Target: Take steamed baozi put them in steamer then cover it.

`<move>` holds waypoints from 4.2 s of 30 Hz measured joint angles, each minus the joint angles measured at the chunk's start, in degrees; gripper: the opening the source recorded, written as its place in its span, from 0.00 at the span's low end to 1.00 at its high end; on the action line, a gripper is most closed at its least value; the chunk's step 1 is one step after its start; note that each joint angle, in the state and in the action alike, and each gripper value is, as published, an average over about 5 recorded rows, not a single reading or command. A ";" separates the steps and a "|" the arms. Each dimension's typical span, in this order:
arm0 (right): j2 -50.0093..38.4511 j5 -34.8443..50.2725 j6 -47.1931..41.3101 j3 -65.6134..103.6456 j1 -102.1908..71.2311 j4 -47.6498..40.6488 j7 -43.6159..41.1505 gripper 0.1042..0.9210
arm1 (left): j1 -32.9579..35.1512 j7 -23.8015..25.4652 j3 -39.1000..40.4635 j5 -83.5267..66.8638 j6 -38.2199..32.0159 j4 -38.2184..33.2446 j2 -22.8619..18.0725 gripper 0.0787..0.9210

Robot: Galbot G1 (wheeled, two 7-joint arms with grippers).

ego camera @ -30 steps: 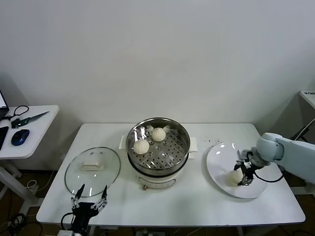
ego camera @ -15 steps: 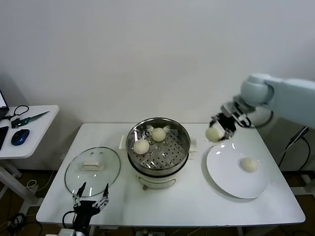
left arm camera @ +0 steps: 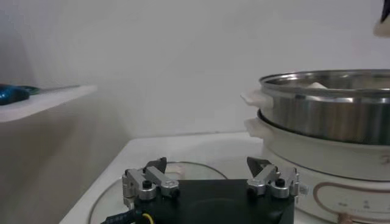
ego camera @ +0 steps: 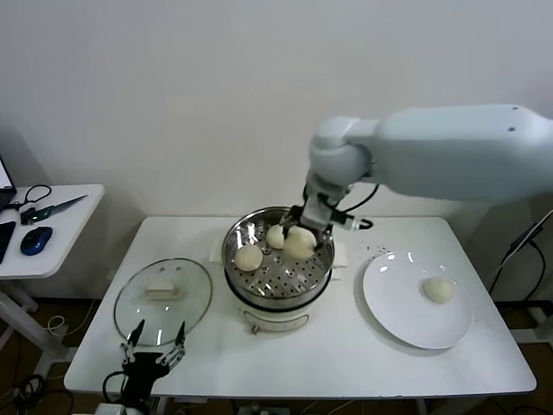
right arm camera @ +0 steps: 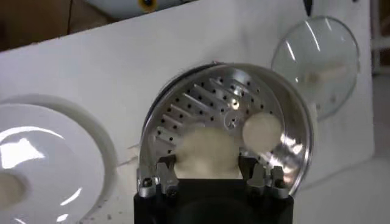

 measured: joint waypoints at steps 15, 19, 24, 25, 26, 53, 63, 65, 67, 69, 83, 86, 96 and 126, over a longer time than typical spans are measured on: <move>6.35 -12.77 1.25 -0.83 -10.40 -1.90 5.08 0.71 | 0.35 -0.18 -0.75 -0.95 -0.21 -0.15 0.65 0.88; 6.90 -14.38 1.15 -0.75 -11.46 -2.13 5.68 0.73 | 0.36 -0.19 -0.73 -1.00 -0.21 -0.26 0.66 0.88; 6.84 -14.73 0.91 -0.39 -11.44 -2.21 6.12 0.84 | 0.33 -0.20 -0.94 -1.06 -0.21 -0.44 0.70 0.88; 6.70 -14.46 0.90 -0.35 -11.19 -2.30 6.04 0.86 | 0.33 -0.21 -0.98 -1.06 -0.21 -0.48 0.70 0.88; 6.49 -14.02 0.91 -0.35 -10.82 -2.42 5.88 0.87 | 0.33 -0.21 -0.99 -1.07 -0.21 -0.52 0.71 0.88; -32.15 7.08 -9.63 -1.36 -9.47 -17.61 -4.95 0.88 | -0.50 0.10 0.13 -0.83 0.02 -0.65 0.54 0.88; -37.96 2.64 -9.19 17.63 -30.78 -26.23 -4.89 0.88 | -0.35 0.33 -0.19 -0.07 0.30 -0.13 -0.23 0.88; -37.93 1.80 -8.93 20.48 -34.04 -28.05 -4.87 0.88 | -0.30 0.36 -0.20 0.09 0.32 -0.06 -0.44 0.88; -37.70 1.06 -8.60 22.89 -36.88 -29.79 -4.76 0.88 | -0.19 0.37 -0.22 0.25 0.32 0.05 -0.64 0.88; -37.29 0.35 -8.18 25.01 -39.34 -31.46 -4.53 0.88 | -0.03 0.37 -0.23 0.35 0.31 0.21 -0.78 0.88; -31.81 -2.70 -6.02 33.22 -48.12 -40.83 -2.16 0.88 | 0.57 0.46 -0.06 0.57 0.30 0.61 -1.07 0.88; -30.78 -3.14 -6.13 33.83 -49.01 -41.81 -2.07 0.88 | 0.73 0.50 -0.06 0.59 0.30 0.57 -1.07 0.88; -28.88 -4.82 -7.02 34.90 -49.94 -44.08 -2.56 0.84 | 0.98 0.68 -0.12 0.59 0.26 0.40 -0.92 0.88; -27.85 6.81 -15.45 17.08 -30.23 -35.21 -5.49 0.61 | 0.39 1.32 0.01 0.53 0.72 0.02 -0.57 0.88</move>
